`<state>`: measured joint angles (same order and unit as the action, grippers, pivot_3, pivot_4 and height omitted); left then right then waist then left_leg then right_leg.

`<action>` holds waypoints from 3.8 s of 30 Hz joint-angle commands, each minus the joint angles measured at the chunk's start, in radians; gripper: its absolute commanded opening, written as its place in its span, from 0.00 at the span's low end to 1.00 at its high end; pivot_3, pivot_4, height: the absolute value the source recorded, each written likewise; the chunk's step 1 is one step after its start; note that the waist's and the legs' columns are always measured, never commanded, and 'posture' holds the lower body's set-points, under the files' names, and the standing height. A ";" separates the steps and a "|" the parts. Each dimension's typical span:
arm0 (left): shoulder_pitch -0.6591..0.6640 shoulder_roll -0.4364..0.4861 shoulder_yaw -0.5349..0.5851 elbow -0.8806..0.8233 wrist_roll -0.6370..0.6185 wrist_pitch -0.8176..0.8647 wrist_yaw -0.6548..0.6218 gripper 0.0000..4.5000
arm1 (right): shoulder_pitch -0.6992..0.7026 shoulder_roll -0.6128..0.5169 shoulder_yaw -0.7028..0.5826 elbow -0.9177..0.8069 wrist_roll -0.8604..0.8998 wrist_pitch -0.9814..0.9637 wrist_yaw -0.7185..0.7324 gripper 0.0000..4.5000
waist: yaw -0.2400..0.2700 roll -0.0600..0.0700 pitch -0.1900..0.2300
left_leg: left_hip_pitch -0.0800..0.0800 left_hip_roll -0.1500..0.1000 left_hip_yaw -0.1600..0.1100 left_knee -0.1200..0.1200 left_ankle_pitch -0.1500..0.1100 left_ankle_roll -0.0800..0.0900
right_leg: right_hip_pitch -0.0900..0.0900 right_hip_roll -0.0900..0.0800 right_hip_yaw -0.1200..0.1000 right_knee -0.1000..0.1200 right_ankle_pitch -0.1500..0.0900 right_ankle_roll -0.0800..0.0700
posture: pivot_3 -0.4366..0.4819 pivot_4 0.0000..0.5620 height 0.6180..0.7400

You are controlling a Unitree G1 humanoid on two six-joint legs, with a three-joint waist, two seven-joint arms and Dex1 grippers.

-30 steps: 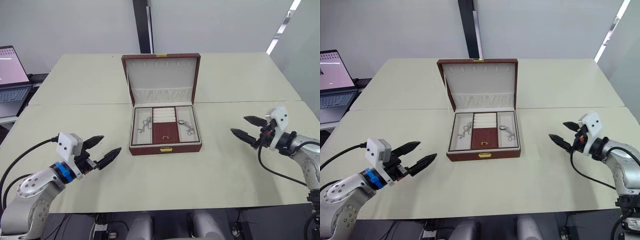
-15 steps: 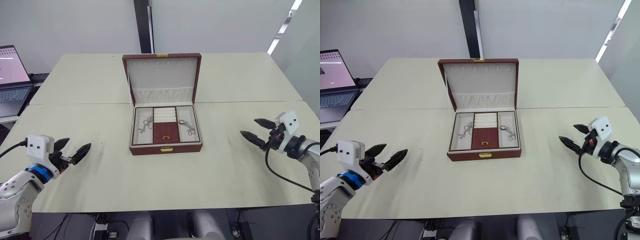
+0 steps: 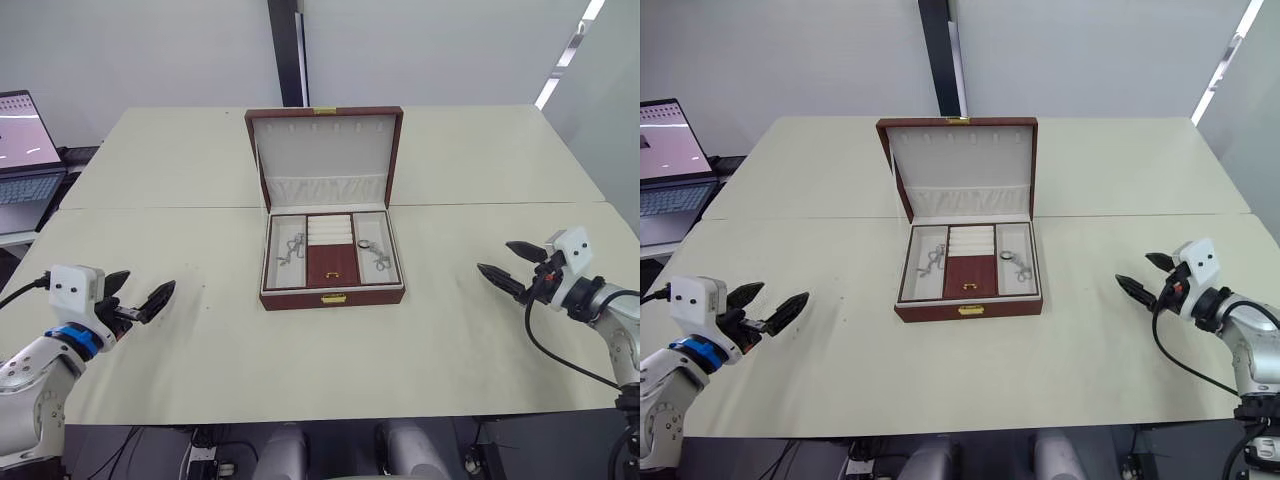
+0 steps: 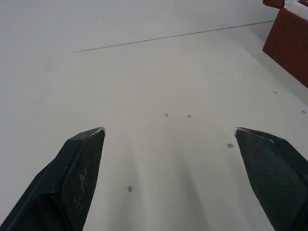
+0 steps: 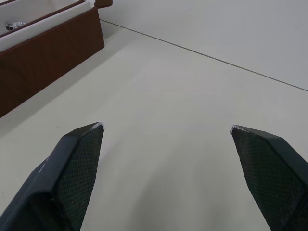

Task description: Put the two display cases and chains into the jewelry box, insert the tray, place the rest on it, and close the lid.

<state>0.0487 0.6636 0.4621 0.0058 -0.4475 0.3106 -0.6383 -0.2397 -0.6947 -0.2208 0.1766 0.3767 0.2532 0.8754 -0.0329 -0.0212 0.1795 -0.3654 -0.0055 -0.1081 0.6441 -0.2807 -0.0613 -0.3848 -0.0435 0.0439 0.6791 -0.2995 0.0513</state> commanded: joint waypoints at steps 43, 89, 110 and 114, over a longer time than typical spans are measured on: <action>-0.133 -0.156 -0.360 -0.127 0.034 0.076 -0.138 0.00 | -0.014 0.163 0.305 -0.351 -0.015 0.242 0.067 0.00 | 0.001 0.000 0.000 | -0.001 -0.001 -0.001 0.000 0.000 0.000 | -0.001 -0.001 0.000 0.000 0.000 0.000 | 0.48 0.27 1.00; 0.571 -0.350 -0.169 -0.525 -0.100 -0.509 -0.287 0.00 | -0.034 0.047 0.162 -0.121 -0.013 0.114 0.097 0.00 | -0.001 0.000 0.000 | 0.000 0.000 0.001 0.000 0.000 0.000 | 0.000 -0.001 0.001 -0.001 0.000 0.000 | 0.48 0.27 1.00; 0.741 -0.388 -0.224 -0.702 -0.098 -0.627 -0.188 0.00 | -0.568 0.125 0.151 0.557 -0.111 -0.225 0.125 0.00 | -0.003 -0.001 0.002 | 0.000 0.000 0.002 0.000 0.000 0.000 | 0.001 0.001 0.001 -0.002 0.000 0.000 | 0.48 0.27 1.00; 0.757 -0.396 -0.252 -0.722 -0.075 -0.630 -0.165 0.00 | -0.691 0.162 0.149 0.712 -0.144 -0.310 0.093 0.00 | -0.006 -0.001 0.002 | 0.000 0.000 0.002 0.000 0.000 0.000 | 0.001 0.001 0.002 -0.002 0.000 0.000 | 0.48 0.27 1.00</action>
<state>0.7923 0.2702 0.2249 -0.6747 -0.5287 -0.2972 -0.8150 -0.8909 -0.5328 -0.0480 0.8544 0.2461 -0.0094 0.9810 -0.0393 -0.0219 0.1816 -0.3654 -0.0054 -0.1061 0.6447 -0.2810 -0.0609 -0.3842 -0.0424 0.0457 0.6774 -0.2996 0.0510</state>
